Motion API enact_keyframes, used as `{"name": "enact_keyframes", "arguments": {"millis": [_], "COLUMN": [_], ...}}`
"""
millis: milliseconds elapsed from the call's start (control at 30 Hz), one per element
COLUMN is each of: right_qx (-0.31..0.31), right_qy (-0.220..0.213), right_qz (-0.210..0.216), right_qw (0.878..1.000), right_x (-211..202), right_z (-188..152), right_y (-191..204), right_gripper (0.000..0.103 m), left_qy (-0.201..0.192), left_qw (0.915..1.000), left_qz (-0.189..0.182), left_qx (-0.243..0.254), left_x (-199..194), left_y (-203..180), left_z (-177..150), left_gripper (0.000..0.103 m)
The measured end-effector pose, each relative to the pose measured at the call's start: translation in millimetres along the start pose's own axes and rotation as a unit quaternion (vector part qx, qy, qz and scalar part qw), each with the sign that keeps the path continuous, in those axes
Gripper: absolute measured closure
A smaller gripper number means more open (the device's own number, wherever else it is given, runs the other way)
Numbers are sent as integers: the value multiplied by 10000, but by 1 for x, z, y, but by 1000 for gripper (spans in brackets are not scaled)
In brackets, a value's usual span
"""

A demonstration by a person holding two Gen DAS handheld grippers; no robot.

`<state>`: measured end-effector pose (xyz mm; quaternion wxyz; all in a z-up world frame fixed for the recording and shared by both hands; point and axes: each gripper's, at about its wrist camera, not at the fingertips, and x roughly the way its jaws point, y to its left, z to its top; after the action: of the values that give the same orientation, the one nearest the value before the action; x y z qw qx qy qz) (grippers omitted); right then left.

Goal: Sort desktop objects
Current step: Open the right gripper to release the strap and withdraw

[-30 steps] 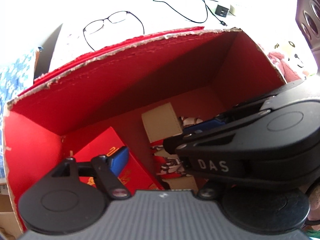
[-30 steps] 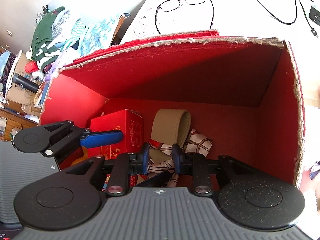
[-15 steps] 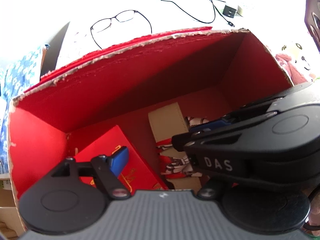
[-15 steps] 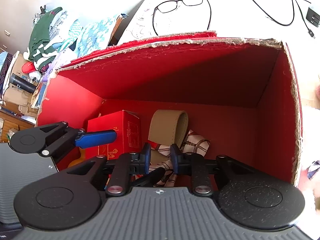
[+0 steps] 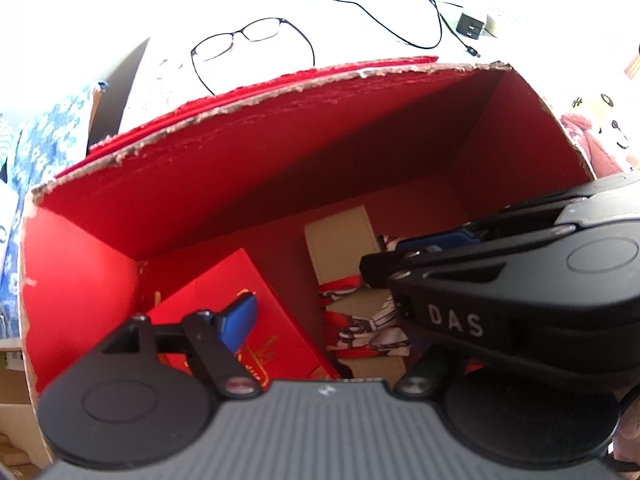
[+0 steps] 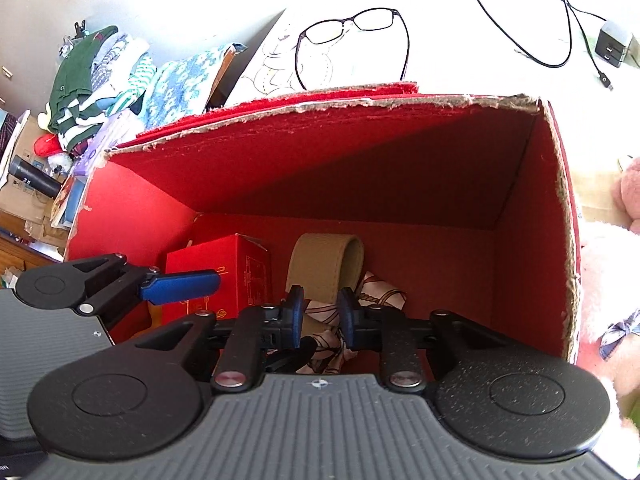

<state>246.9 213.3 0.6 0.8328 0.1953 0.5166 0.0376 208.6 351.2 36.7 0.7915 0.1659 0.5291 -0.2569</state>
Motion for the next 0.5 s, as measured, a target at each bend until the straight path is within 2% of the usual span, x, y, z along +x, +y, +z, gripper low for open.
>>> {"name": "enact_keyframes", "arguments": {"millis": [167,500], "right_qx": [16,26], "right_qy": [-66,-340], "right_qz": [-121,-355], "right_qw": [9999,9988], "right_x": [-2,-8], "right_z": [-1,-4], "right_y": [1,1], "right_gripper": [80,80], "left_qy": [-24,-118], "left_qw": [9999,9998], "left_qz": [21,117], "left_qx": [-116,-140], "left_x": [-1,-2], "left_y": [2,2], "left_z": [0,1], "left_gripper": [20,20]}}
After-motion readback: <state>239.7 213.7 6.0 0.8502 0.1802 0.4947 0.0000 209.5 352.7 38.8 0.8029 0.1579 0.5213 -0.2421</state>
